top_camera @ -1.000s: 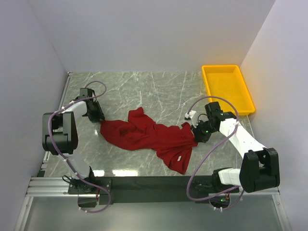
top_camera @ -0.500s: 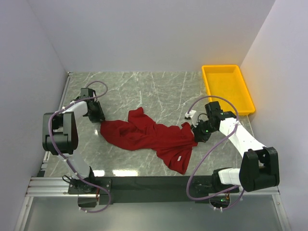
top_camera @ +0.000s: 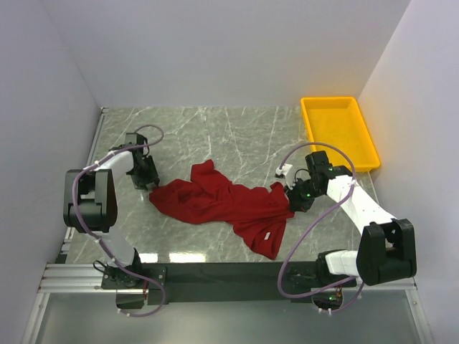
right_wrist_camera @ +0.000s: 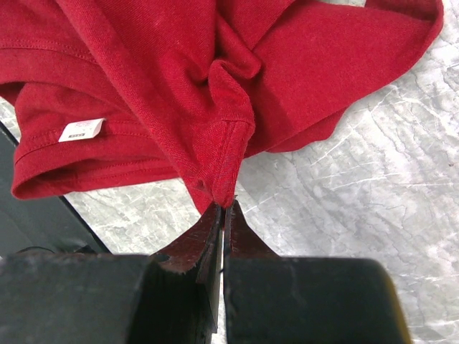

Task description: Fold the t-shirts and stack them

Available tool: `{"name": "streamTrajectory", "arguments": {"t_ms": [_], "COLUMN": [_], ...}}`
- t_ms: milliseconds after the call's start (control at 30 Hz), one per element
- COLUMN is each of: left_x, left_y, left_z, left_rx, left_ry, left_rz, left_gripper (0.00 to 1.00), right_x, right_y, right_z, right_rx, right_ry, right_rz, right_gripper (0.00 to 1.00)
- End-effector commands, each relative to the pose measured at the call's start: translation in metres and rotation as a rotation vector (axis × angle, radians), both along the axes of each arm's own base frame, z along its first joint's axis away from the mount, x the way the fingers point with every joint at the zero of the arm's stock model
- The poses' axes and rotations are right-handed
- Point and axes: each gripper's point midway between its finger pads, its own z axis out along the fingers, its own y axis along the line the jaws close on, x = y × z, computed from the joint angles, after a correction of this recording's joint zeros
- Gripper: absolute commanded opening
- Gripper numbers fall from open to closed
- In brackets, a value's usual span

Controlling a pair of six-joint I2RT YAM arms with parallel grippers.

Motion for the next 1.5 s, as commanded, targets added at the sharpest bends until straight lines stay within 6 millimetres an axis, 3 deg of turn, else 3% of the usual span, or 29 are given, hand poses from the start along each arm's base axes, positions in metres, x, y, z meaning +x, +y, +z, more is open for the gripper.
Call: {"name": "streamTrajectory", "arguments": {"t_ms": [0,367,467,700,1200,1367,1467], "left_x": [-0.008,0.022,0.020,0.004,0.004,0.001,0.000], "left_y": [-0.004,-0.006,-0.005,0.005,0.003,0.002,0.003], "left_z": [0.013,0.059,0.062,0.032,-0.009,-0.021,-0.027], "left_rx": [-0.042,-0.130,-0.124,-0.064,-0.051,-0.037,-0.020], "left_ry": [0.003,-0.137,-0.134,-0.044,0.047,0.073,0.081], "left_rz": [0.023,0.080,0.066,0.057,0.040,0.031,0.033], "left_gripper": [0.52,0.54,0.54,0.53,0.44,0.39,0.31], "right_x": [0.018,0.013,0.013,0.014,0.013,0.012,0.012], "right_y": [0.004,0.005,0.006,0.006,0.007,0.007,0.006], "right_z": [0.015,0.013,0.012,0.012,0.013,0.013,0.014], "right_rx": [0.030,0.035,0.037,0.040,0.044,0.044,0.043], "right_ry": [-0.061,-0.050,-0.049,-0.048,-0.046,-0.046,-0.050], "right_rz": [-0.002,0.001,0.000,-0.005,-0.009,-0.009,-0.006], "right_gripper": [0.00,0.00,0.00,0.00,0.00,0.00,0.00]}}
